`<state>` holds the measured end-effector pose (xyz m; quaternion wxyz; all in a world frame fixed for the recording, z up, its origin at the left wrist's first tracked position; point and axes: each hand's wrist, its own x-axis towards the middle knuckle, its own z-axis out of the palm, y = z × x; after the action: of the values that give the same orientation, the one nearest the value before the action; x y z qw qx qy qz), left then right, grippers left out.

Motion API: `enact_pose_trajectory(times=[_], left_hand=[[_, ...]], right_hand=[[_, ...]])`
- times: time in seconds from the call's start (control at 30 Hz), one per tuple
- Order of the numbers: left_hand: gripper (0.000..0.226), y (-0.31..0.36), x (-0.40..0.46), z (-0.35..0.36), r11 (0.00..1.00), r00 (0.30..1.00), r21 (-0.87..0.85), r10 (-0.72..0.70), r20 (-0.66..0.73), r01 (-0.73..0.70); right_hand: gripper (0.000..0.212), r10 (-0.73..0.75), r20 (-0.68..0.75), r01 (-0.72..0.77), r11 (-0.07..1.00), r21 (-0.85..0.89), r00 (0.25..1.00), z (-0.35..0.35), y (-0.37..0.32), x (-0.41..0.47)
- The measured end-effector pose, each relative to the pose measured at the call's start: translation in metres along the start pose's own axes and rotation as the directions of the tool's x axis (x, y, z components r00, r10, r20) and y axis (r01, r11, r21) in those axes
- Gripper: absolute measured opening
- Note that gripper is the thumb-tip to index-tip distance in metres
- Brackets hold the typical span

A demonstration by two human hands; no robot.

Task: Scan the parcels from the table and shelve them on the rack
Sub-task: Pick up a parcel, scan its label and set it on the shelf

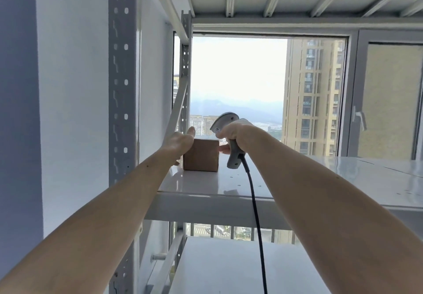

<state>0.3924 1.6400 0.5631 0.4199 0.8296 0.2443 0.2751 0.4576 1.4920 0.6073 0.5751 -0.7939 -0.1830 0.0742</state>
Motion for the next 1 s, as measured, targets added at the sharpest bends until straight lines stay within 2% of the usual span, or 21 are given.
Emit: enact_pose_trajectory(times=[0.1,0.2,0.3,0.37,0.47,0.7,0.87,1.0], left_hand=[[0.065,0.005,-0.008,-0.002,0.989,0.990,0.095,0.117,-0.075,-0.110],[0.061,0.013,-0.017,-0.001,0.946,0.957,0.247,0.252,-0.147,-0.211],[0.058,0.026,-0.027,0.003,0.839,0.884,0.455,0.422,-0.201,-0.298],[0.056,0.037,-0.037,0.006,0.781,0.818,0.487,0.537,-0.205,-0.390],[0.051,0.055,-0.053,0.018,0.739,0.753,0.420,0.635,-0.174,-0.526],[0.043,0.095,-0.105,0.075,0.671,0.677,0.201,0.734,-0.045,-0.714],[0.044,0.119,-0.158,0.135,0.527,0.530,0.070,0.848,0.028,-0.847],[0.043,0.139,-0.204,0.190,0.469,0.463,-0.065,0.882,0.087,-0.881]], right_hand=[[0.027,-0.029,-0.007,0.029,1.000,0.006,1.000,-0.014,0.002,-0.014],[0.027,-0.049,-0.052,0.045,0.996,-0.078,0.997,-0.027,0.001,-0.025],[0.024,-0.084,-0.136,0.065,0.988,-0.140,0.987,-0.044,0.004,-0.036],[0.024,-0.075,-0.168,0.056,0.992,-0.114,0.983,-0.058,0.010,-0.045],[0.024,-0.089,-0.239,0.074,0.995,-0.072,0.967,-0.081,0.022,-0.059],[0.030,-0.153,-0.487,0.119,0.988,-0.102,0.860,-0.143,0.064,-0.115],[0.030,-0.189,-0.628,0.076,0.976,-0.202,0.755,-0.200,0.103,-0.166],[0.029,-0.171,-0.726,0.008,0.975,-0.222,0.667,-0.252,0.142,-0.209]])
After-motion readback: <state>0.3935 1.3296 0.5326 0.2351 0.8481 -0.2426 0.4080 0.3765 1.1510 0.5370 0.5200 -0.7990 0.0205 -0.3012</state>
